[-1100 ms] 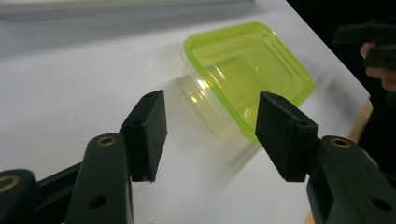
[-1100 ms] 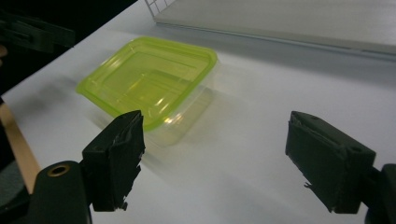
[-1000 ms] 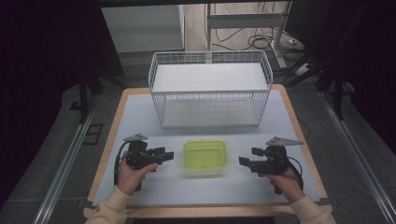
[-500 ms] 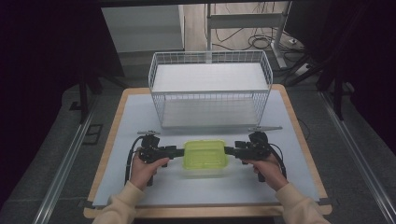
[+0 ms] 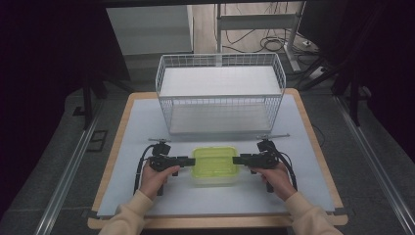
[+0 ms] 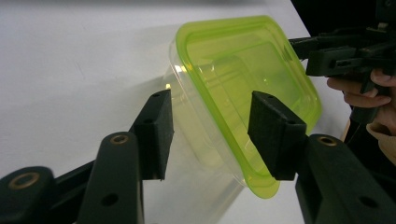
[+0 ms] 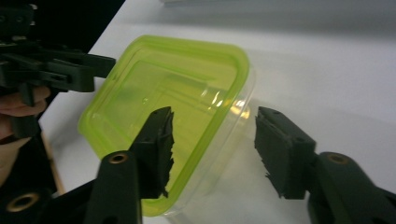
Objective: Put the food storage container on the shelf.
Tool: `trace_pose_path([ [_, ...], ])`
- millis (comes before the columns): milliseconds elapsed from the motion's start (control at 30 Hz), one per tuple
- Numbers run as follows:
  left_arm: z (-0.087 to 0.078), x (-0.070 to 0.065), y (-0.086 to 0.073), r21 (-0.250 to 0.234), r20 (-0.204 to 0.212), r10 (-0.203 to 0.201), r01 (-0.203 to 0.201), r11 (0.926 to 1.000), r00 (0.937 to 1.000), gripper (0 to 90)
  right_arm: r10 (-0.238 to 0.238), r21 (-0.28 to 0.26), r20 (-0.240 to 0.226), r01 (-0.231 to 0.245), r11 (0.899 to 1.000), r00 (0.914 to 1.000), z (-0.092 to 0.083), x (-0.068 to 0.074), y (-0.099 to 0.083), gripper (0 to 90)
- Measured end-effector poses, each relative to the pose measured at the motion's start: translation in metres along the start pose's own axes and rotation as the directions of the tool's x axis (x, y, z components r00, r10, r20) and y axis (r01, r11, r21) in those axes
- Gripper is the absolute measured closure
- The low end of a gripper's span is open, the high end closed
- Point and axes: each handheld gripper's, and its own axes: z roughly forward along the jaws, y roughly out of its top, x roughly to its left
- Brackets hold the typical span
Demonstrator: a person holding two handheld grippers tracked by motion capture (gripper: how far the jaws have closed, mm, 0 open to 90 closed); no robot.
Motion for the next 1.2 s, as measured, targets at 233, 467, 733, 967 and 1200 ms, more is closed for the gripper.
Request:
trace_pose_path([
  [233, 0.008, -0.002, -0.002, 0.042, -0.002, 0.017, -0.017, 0.999, 0.9998, 62.7, 0.039, 0.029, -0.043, -0.037, 0.999, 0.9983, 0.005, -0.003, -0.001, 57.5],
  [467, 0.009, -0.002, -0.003, 0.039, 0.025, 0.005, -0.006, 0.9992, 0.9997, 69.2, 0.094, 0.038, -0.058, -0.092, 0.995, 0.9939, 0.007, -0.007, -0.003, 70.3],
  [733, 0.002, -0.009, -0.006, 0.01, 0.052, 0.012, -0.013, 0.9999, 0.9986, 74.7, 0.153, 0.026, -0.083, -0.152, 0.988, 0.9847, 0.0, -0.006, -0.003, 76.7],
  [967, -0.005, -0.013, -0.007, -0.017, 0.04, 0.034, -0.033, 0.9993, 0.9986, 80.7, 0.135, 0.007, -0.09, -0.135, 0.991, 0.9868, -0.005, 0.001, -0.004, 79.8],
  [1200, -0.012, -0.017, -0.007, -0.031, 0.05, 0.05, -0.048, 0.9984, 0.9975, 80.8, 0.112, -0.006, -0.102, -0.113, 0.994, 0.9885, -0.008, 0.005, -0.003, 79.9],
])
